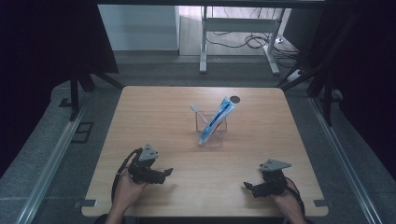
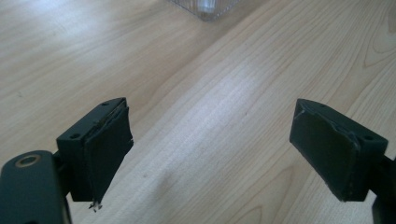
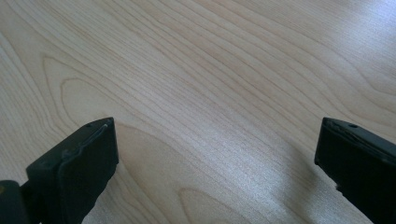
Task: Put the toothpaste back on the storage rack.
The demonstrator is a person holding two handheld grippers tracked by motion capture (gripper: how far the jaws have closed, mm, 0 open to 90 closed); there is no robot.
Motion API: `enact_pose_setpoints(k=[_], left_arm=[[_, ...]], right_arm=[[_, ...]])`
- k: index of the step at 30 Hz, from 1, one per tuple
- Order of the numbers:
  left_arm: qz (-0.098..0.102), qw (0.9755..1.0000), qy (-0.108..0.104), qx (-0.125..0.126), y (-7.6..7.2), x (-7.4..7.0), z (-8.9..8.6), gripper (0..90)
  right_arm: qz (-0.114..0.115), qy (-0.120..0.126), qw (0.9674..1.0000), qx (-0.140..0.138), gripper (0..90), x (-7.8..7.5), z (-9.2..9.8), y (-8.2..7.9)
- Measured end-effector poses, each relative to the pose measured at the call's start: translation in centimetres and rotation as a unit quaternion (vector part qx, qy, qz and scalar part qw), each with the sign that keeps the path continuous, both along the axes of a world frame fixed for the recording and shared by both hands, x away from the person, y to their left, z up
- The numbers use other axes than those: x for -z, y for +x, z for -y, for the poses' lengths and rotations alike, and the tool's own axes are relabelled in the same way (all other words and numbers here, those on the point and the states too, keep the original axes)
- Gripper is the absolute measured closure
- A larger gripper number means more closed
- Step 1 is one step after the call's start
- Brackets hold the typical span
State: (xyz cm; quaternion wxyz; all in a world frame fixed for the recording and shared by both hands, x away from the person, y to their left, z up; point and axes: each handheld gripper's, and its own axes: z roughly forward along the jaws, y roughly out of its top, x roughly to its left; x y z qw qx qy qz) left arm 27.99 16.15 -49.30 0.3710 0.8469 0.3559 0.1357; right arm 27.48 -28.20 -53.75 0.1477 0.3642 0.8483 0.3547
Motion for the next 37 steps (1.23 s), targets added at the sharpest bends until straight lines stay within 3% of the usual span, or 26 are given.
enact_pose_setpoints(k=[6,21,25,29,37], left_arm=[[-0.009,1.0,0.0,-0.001,-0.2,1.5,0.2,12.8],[-0.032,0.999,0.029,-0.006,-0.4,3.9,0.9,12.8],[-0.039,0.9982,0.045,-0.007,-0.4,4.4,1.2,12.8],[-0.039,0.9985,0.039,-0.009,-0.3,4.6,1.2,12.7],[-0.016,0.9996,0.021,-0.002,-0.3,5.1,0.8,12.6]], right_arm=[[-0.001,0.0,1.0,0.0,0.0,0.0,0.0,0.0],[-0.002,-0.006,1.0,-0.007,0.0,0.2,-0.3,0.0],[-0.002,-0.006,0.9999,-0.008,0.0,0.2,-0.4,0.0],[-0.003,-0.008,0.9999,-0.011,0.0,0.2,-0.5,0.0],[-0.004,-0.011,0.9998,-0.013,0.0,0.3,-0.6,0.0]])
